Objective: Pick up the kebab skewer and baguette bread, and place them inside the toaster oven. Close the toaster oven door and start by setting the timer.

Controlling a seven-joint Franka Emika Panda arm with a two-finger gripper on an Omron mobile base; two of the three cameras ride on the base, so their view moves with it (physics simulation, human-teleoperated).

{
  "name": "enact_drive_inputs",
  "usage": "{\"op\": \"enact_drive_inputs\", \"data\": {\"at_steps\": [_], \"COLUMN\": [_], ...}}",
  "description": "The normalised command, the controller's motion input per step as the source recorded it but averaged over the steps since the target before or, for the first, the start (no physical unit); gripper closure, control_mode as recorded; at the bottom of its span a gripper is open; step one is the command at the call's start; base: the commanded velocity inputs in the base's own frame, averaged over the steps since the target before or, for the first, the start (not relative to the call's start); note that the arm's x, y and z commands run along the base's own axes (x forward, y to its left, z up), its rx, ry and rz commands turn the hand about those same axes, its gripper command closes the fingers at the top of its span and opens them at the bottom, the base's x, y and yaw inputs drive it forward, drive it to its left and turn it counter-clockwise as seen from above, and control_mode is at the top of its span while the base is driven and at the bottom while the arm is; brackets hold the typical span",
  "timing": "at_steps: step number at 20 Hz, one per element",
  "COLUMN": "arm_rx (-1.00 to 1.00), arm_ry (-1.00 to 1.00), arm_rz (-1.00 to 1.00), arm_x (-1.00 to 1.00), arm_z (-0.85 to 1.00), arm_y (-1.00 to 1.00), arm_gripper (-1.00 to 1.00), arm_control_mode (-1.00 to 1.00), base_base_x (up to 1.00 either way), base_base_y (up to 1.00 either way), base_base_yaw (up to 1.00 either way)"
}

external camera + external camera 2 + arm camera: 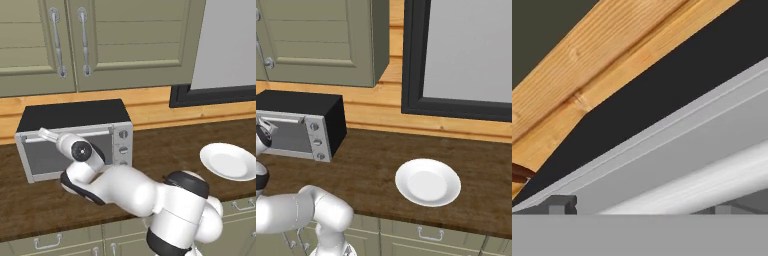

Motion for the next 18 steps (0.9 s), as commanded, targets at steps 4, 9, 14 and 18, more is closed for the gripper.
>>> {"op": "enact_drive_inputs", "data": {"at_steps": [4, 9, 14, 18], "arm_rx": [0.14, 0.15, 0.16, 0.15], "arm_ry": [-0.01, -0.06, -0.03, 0.00], "arm_rz": [-0.04, 0.00, 0.00, 0.00], "arm_x": [0.00, 0.00, 0.00, 0.00], "arm_z": [-0.04, 0.00, 0.00, 0.00], "arm_y": [-0.09, 0.00, 0.00, 0.00], "arm_gripper": [-1.00, -1.00, -1.00, -1.00], "arm_control_mode": [-1.00, -1.00, -1.00, -1.00], "base_base_x": [0.00, 0.00, 0.00, 0.00], "base_base_y": [0.00, 0.00, 0.00, 0.00], "base_base_yaw": [0.00, 0.00, 0.00, 0.00]}}
